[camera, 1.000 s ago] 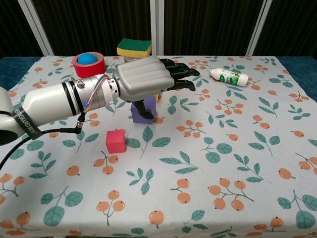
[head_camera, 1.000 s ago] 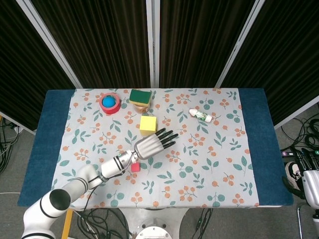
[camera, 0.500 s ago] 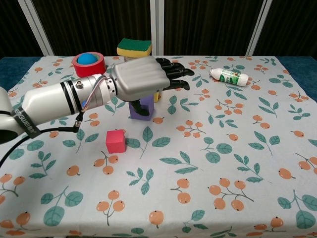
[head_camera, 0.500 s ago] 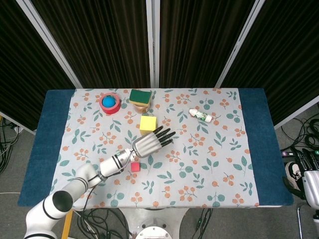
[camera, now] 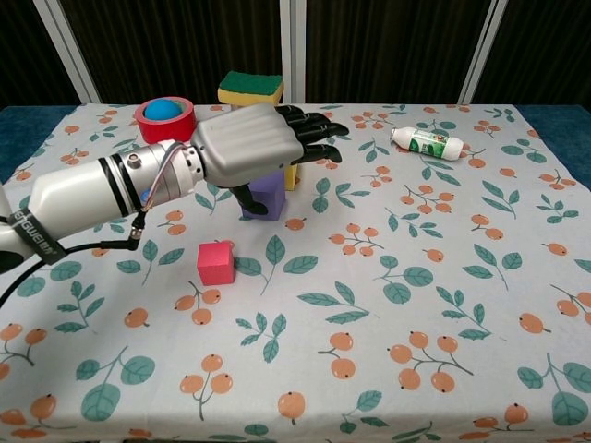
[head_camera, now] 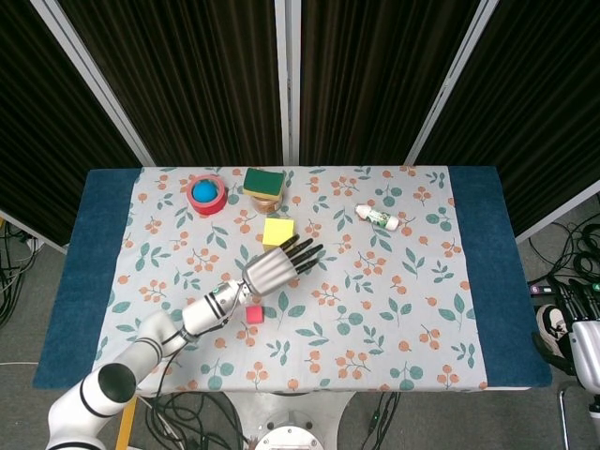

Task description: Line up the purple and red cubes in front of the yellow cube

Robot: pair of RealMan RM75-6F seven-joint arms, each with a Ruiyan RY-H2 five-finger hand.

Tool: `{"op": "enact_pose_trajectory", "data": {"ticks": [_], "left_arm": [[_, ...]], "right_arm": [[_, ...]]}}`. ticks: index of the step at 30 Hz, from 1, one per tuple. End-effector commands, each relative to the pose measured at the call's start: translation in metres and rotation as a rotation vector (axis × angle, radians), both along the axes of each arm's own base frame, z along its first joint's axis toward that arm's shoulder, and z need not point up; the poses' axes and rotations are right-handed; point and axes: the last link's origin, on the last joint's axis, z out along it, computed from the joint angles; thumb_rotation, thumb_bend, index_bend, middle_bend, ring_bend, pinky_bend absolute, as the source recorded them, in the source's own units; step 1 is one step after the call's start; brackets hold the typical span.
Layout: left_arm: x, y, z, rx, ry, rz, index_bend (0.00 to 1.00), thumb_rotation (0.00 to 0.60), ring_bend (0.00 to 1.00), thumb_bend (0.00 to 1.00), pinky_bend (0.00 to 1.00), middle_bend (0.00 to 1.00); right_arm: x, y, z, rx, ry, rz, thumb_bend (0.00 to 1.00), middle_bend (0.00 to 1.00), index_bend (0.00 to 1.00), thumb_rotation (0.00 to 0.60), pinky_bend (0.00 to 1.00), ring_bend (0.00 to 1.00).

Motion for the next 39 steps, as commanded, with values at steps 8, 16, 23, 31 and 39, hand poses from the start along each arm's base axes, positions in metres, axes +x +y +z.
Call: {"op": "enact_pose_trajectory", "data": {"ticks": [8, 16, 23, 31, 39], "left_arm": [[-0.006, 0.006, 0.001, 0.032, 0.051, -0.004, 0.21, 0.6, 0.08, 0.0, 0.18, 0.07], [0.002, 0.012, 0.0, 0.051, 0.037, 0.004, 0.21, 0.6, 0.08, 0.0, 0.18, 0.07], [0.006, 0.015, -0.002, 0.062, 0.027, 0.031, 0.21, 0.6, 0.08, 0.0, 0.18, 0.07], [0.005, 0.015, -0.006, 0.068, 0.049, 0.03, 0.21, 0.6, 0.08, 0.0, 0.18, 0.07], [0.004, 0.013, -0.006, 0.065, 0.035, 0.044, 0.21, 0.6, 0.08, 0.0, 0.18, 0.07]], "right_arm": [[0.0, 0.004, 0.002, -0.007, 0.004, -0.003, 0.22, 0.14, 0.0, 0.6, 0.19, 0.07], [0.0, 0.005, 0.002, -0.01, 0.006, -0.006, 0.22, 0.14, 0.0, 0.6, 0.19, 0.07], [-0.001, 0.006, 0.003, -0.013, 0.008, -0.011, 0.22, 0.14, 0.0, 0.6, 0.19, 0.06], [-0.002, 0.006, 0.003, -0.012, 0.007, -0.014, 0.22, 0.14, 0.0, 0.6, 0.19, 0.07], [-0.002, 0.007, 0.004, -0.013, 0.008, -0.016, 0.22, 0.14, 0.0, 0.6, 0.19, 0.07]]}}
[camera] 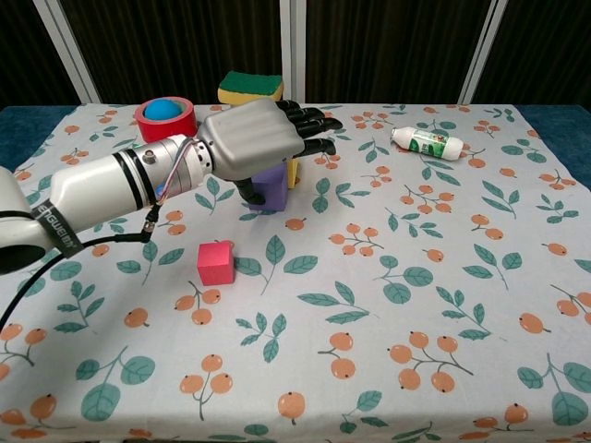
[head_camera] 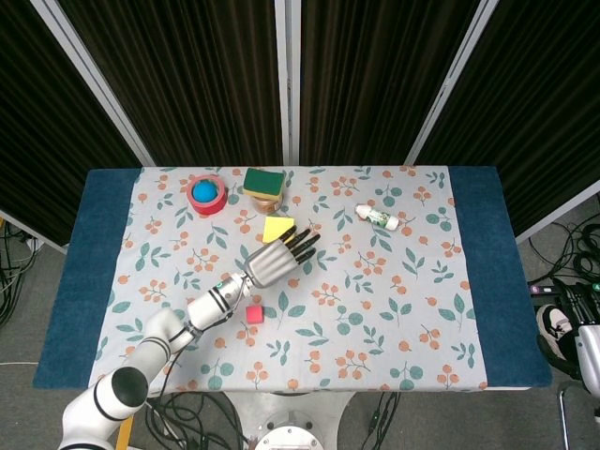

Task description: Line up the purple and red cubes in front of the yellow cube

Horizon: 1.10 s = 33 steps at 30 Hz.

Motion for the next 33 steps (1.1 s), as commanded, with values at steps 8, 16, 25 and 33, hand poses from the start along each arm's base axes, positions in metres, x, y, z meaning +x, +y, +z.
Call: {"op": "enact_pose_trajectory", "data": {"ticks": [8, 16, 25, 33], "left_arm": [[-0.005, -0.008, 0.005, -0.019, -0.041, -0.011, 0.21, 0.6, 0.08, 0.0, 0.18, 0.07], [-0.023, -0.026, 0.049, -0.082, -0.186, -0.041, 0.22, 0.6, 0.08, 0.0, 0.18, 0.08], [-0.041, -0.083, 0.087, -0.317, -0.091, -0.027, 0.38, 0.6, 0.08, 0.09, 0.18, 0.12], [-0.051, -0.093, 0.078, -0.347, 0.038, 0.0, 0.38, 0.6, 0.08, 0.12, 0.18, 0.12]], "right_arm": [[0.001, 0.0, 0.001, -0.002, -0.002, 0.006, 0.22, 0.14, 0.0, 0.6, 0.19, 0.07], [0.004, -0.002, -0.001, 0.007, -0.006, 0.029, 0.22, 0.14, 0.0, 0.6, 0.19, 0.06], [0.008, -0.005, -0.007, 0.025, -0.017, 0.059, 0.22, 0.14, 0.0, 0.6, 0.19, 0.07], [0.01, -0.001, -0.006, 0.018, -0.014, 0.06, 0.22, 0.14, 0.0, 0.6, 0.19, 0.07]]}}
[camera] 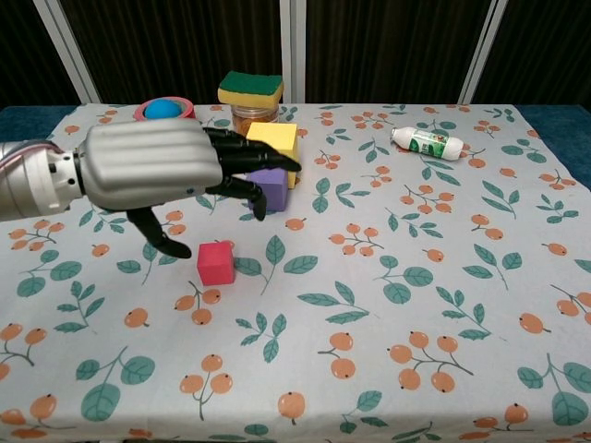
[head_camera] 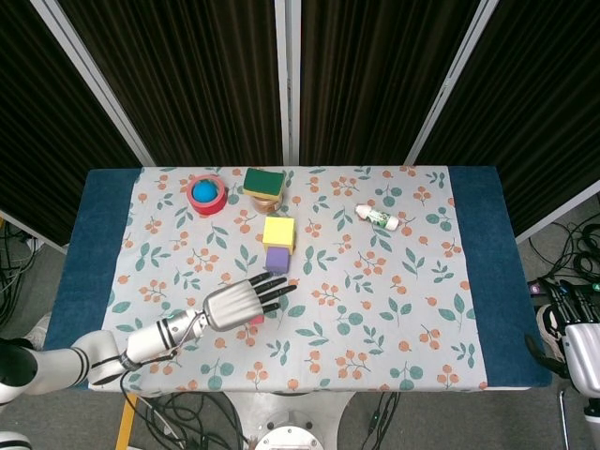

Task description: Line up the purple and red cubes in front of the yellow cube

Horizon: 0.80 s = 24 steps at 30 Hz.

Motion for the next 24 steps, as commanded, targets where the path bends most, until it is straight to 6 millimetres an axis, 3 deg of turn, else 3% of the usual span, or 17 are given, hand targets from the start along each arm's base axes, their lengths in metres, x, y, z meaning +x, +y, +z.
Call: {"op": "enact_pose_trajectory", "data": {"ticks": [1, 13, 24], "left_arm": [[-0.007, -0.005, -0.004, -0.012, 0.048, 0.005, 0.38, 0.6, 0.08, 0.12, 0.18, 0.12], [-0.022, 0.007, -0.02, 0.013, 0.101, 0.006, 0.38, 0.6, 0.08, 0.12, 0.18, 0.12], [-0.025, 0.011, -0.033, -0.008, 0.076, -0.001, 0.48, 0.6, 0.08, 0.17, 0.18, 0.12]], "right_arm": [[0.0, 0.001, 0.0, -0.003, 0.001, -0.003, 0.22, 0.14, 0.0, 0.6, 0.19, 0.07], [0.001, 0.002, -0.001, -0.006, 0.004, -0.01, 0.22, 0.14, 0.0, 0.6, 0.19, 0.07], [0.002, 0.001, -0.002, -0.005, 0.008, -0.017, 0.22, 0.14, 0.0, 0.6, 0.19, 0.07]]}}
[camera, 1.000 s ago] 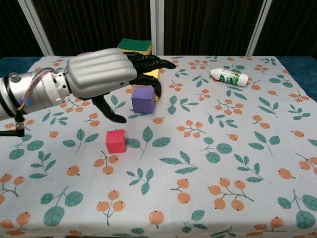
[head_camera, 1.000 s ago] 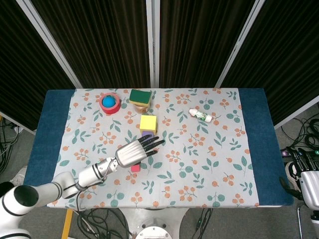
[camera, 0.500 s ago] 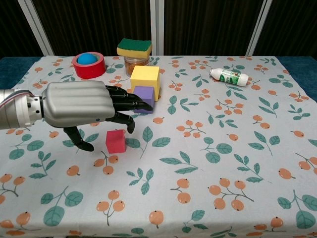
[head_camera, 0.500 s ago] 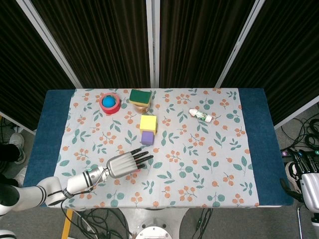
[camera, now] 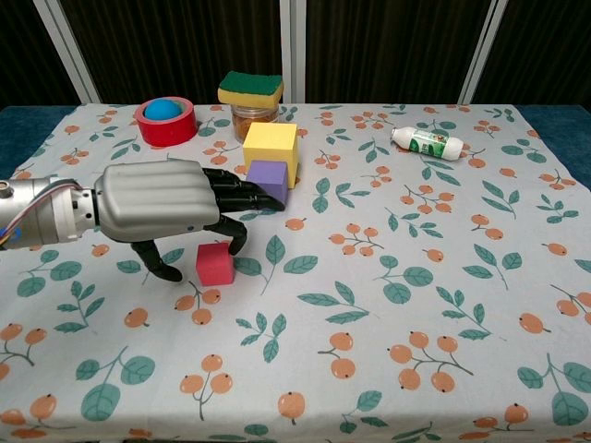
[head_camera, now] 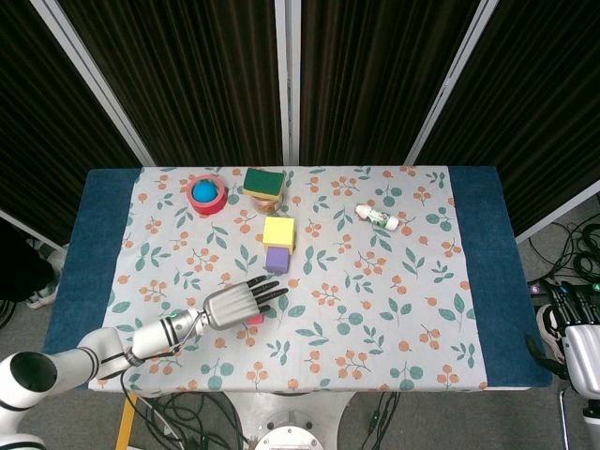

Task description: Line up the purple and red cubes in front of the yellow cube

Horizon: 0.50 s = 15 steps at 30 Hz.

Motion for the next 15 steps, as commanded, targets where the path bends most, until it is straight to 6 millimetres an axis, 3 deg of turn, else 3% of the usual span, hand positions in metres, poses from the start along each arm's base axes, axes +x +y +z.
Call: {"op": "enact_pose_trajectory", "data": {"ticks": [1, 7, 15], "left_arm": [[0.002, -0.002, -0.004, -0.012, -0.009, -0.01, 0.49, 0.6, 0.08, 0.18, 0.18, 0.12], [0.007, 0.001, -0.005, -0.007, -0.019, -0.045, 0.54, 0.6, 0.08, 0.25, 0.18, 0.13], [0.03, 0.023, 0.003, 0.064, -0.021, -0.12, 0.55, 0.6, 0.08, 0.25, 0.18, 0.13]], "right_arm": [[0.0, 0.0, 0.0, 0.0, 0.0, -0.001, 0.22, 0.14, 0.0, 0.6, 0.19, 0.07], [0.0, 0.001, 0.001, -0.003, 0.002, -0.005, 0.22, 0.14, 0.0, 0.6, 0.19, 0.07], [-0.001, 0.004, 0.003, -0.012, 0.005, -0.008, 0.22, 0.14, 0.0, 0.6, 0.19, 0.06]]}}
